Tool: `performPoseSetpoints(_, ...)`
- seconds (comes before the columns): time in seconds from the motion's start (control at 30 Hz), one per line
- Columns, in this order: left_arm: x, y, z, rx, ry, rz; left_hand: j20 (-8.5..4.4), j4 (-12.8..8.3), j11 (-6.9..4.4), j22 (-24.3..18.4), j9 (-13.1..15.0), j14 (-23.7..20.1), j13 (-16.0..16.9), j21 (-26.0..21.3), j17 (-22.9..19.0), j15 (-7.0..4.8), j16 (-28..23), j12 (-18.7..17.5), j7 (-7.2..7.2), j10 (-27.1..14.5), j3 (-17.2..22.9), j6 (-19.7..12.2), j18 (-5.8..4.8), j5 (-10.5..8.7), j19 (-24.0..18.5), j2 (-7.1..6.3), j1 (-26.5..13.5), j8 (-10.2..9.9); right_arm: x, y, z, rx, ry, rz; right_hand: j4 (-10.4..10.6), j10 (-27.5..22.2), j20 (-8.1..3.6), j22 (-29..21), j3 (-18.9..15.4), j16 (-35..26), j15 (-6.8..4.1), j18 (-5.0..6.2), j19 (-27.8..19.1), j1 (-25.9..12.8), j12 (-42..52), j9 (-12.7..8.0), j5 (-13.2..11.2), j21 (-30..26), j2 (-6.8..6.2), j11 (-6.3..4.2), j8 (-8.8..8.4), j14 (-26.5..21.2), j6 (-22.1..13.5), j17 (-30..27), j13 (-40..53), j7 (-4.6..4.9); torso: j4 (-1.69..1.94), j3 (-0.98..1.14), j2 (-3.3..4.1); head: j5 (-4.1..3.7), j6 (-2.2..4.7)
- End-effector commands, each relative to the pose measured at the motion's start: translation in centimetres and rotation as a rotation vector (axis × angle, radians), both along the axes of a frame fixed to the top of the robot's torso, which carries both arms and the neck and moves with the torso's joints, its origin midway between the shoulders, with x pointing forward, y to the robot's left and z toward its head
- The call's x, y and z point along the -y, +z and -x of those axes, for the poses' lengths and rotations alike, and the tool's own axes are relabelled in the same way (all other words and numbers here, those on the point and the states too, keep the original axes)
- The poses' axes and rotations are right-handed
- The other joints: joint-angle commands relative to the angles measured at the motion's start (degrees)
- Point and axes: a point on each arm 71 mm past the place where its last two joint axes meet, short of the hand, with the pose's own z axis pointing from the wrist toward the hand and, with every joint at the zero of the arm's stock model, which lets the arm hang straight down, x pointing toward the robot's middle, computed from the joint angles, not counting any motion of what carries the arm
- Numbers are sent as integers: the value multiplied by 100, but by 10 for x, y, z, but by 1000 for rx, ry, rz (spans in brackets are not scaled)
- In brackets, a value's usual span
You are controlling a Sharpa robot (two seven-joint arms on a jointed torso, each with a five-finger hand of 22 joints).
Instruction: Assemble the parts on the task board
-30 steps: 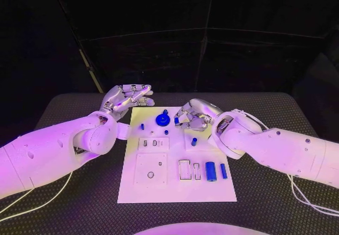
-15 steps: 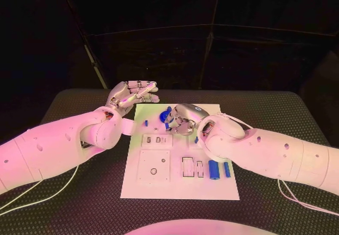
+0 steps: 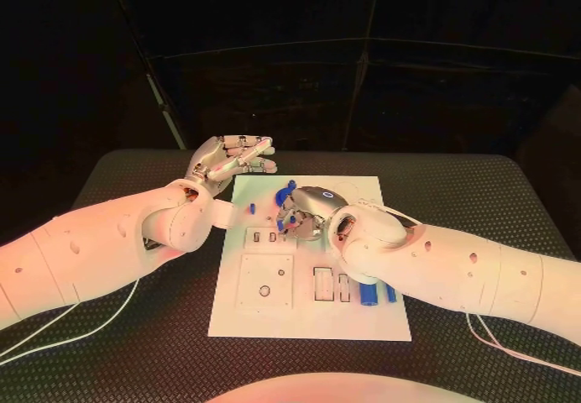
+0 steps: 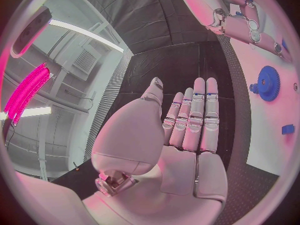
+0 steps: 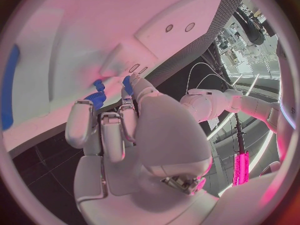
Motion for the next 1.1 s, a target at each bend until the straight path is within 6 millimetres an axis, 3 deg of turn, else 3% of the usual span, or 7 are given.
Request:
performPoseSetpoints(0.03,2,2,0,8,-11,5,16,6,-14,-8,-6,29,-5,-37,7,20,-27,-20,-1,38,-35,31,79,-21,41,37,8,-26,-2,-4,2,-1,25,34,42,8,-25,-4,64,0,-31,-75,-8,-87,-22,141,-5,5,-18,-9,150,464,199,917,-6,-158,9,-1,-2,7,-8)
performPoseSetpoints(0.67,0,2,0,7,-9,3,16,6,-14,-8,-6,29,-5,-37,7,20,-27,-20,-1,38,-35,31,79,-21,41,37,8,-26,-3,-15,6,-29,40,66,37,3,-24,-12,55,-5,-29,-74,-14,-148,-31,140,-18,0,-72,-6,144,462,188,907,-8,-154,5,-4,-3,28,-29)
performPoseSetpoints(1.1,0,1,0,5,-8,2,16,2,-14,-12,-6,28,-5,-42,10,21,-36,-26,-2,43,-38,36,79,-21,39,41,14,-31,-3,-18,7,-51,49,102,27,-104,-5,-79,11,-37,-1,-62,-59,-310,-173,115,-93,-39,-266,33,77,446,94,837,-131,-103,4,-3,-4,25,-30)
